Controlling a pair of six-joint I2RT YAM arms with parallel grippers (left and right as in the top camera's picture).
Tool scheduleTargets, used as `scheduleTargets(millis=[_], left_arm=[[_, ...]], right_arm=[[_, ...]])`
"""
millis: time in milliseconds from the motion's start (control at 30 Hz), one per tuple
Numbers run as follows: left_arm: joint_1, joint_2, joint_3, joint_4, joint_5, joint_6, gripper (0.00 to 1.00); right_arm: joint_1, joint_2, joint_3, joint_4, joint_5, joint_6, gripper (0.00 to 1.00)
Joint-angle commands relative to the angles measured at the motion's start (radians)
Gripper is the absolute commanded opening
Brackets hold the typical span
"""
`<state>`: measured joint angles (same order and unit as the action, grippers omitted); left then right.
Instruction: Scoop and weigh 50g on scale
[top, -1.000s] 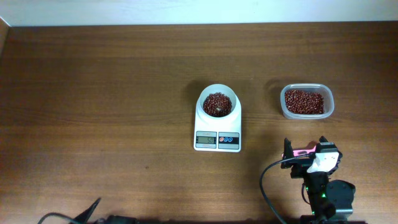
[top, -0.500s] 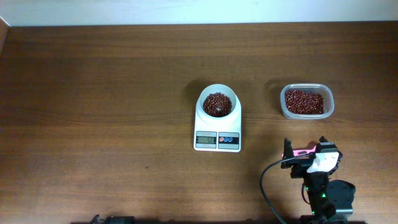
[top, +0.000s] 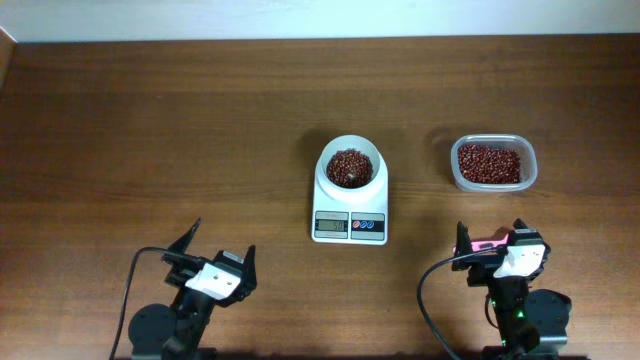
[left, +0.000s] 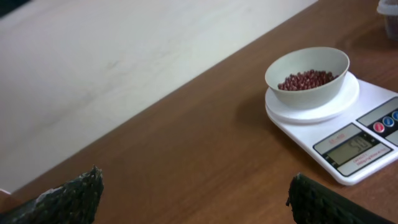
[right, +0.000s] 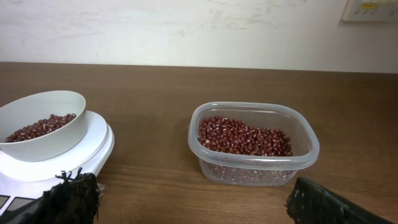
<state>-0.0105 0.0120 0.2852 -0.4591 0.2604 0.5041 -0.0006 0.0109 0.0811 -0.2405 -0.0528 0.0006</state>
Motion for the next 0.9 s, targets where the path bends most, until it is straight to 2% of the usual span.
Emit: scheduleTargets(millis=[0,67,300,467,500,633,767,867], left_arm=[[0.005,-0.005,-0.059,0.076,-0.085,-0.153,0.99],[0.005,-0.005,-0.092,0.127,-0.097,-0.228,0.99],[0.005,-0.003,-0.259,0.353,-0.158,-0.231,0.99],[0.005,-0.001,-0.277,0.390,-0.159,-0.232,0.99],[0.005,0.000,-0.277,0.383,-0.180,-0.288,0.99],[0.005,0.007,-0.276,0.395,-0.174,-0.299,0.99],[0.005,0.007,-0.276,0.386,-0.171,-0.378,0.99],[0.005,0.008,-0.276,0.384,-0.172,-0.377,0.99]], right_arm=[[-0.006,-0.007,-0.006,-0.005,-0.010,0.007,0.99],[-0.006,-0.007,-0.006,-0.005,-0.010,0.007,0.99],[-0.006,-0.007,-0.006,-0.005,-0.010,0.007,0.99],[-0.006,-0.007,-0.006,-0.005,-0.010,0.007,0.99],[-0.006,-0.007,-0.006,-0.005,-0.010,0.007,0.99],[-0.006,-0.007,-0.006,-0.005,-0.010,0.007,0.99],[-0.006,-0.007,-0.006,-0.005,-0.010,0.007,0.99],[-0.006,-0.007,-0.006,-0.005,-0.010,0.007,0.99]])
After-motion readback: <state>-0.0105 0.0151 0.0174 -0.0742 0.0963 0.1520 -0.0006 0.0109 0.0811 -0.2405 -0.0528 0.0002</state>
